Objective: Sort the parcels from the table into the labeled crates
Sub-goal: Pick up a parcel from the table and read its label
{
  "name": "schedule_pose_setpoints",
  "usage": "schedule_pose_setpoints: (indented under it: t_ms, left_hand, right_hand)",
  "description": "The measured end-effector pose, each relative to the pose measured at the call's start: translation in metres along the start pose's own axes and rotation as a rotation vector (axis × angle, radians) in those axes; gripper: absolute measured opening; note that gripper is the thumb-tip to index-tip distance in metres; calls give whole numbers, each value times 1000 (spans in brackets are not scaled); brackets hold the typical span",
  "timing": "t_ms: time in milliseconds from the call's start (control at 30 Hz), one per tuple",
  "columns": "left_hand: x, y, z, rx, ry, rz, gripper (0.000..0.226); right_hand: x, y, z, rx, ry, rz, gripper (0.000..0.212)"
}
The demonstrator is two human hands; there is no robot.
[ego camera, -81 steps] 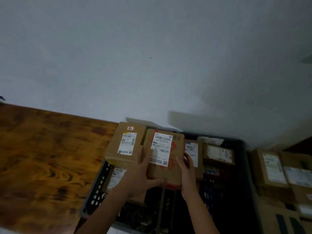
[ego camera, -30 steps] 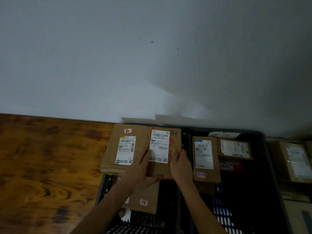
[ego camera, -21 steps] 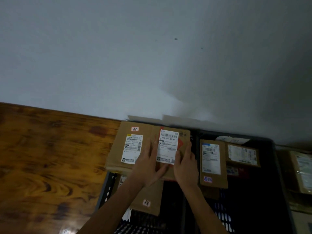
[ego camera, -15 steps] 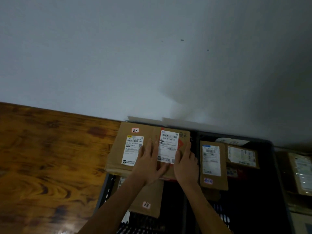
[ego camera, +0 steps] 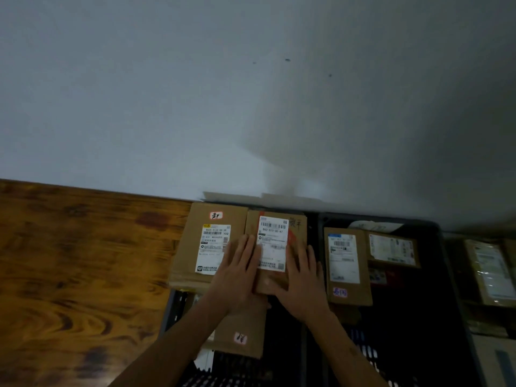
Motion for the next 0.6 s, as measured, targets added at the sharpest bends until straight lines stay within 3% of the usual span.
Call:
schedule_pose_setpoints:
  t_ms: [200,600]
  left_hand:
    - [-7,-12,-7,-17,-57,37,124]
    - [-6,-23,-6,-125,-49,-8,127]
  right_hand:
    - [5,-4,7,-82,15,-50,136]
    - [3,-15,8,-167,62,-23,120]
Point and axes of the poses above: each hand's wrist, its own y-axis away from the middle knuckle, its own z-axis out of the palm, x = y × z, the point moved 9 cm from there along -y, towards the middle knuckle, and after that the axes turned 3 degrees about -z, right-handed, at the moved point
